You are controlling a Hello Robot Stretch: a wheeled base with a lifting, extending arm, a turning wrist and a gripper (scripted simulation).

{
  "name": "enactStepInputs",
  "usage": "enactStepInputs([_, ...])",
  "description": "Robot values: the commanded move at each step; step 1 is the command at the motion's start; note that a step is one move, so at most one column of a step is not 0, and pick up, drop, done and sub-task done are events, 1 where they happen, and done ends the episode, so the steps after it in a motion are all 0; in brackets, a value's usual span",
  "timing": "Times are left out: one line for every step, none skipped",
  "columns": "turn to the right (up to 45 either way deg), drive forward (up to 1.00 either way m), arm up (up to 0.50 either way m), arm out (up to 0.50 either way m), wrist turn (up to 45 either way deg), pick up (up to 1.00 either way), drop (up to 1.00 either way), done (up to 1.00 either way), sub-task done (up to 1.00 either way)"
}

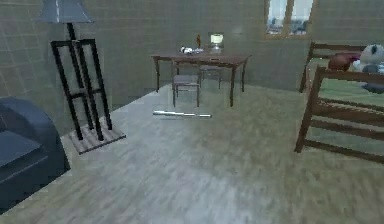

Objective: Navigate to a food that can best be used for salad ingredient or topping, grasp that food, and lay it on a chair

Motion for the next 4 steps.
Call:
enactStepInputs([15.0,0.0,0.0,0.0,0.0,0.0,0.0,0.0,0.0])
enactStepInputs([0.0,1.0,0.0,0.0,0.0,0.0,0.0,0.0,0.0])
enactStepInputs([3.0,0.0,0.0,0.0,0.0,0.0,0.0,0.0,0.0])
enactStepInputs([0.0,1.0,0.0,0.0,0.0,0.0,0.0,0.0,0.0])
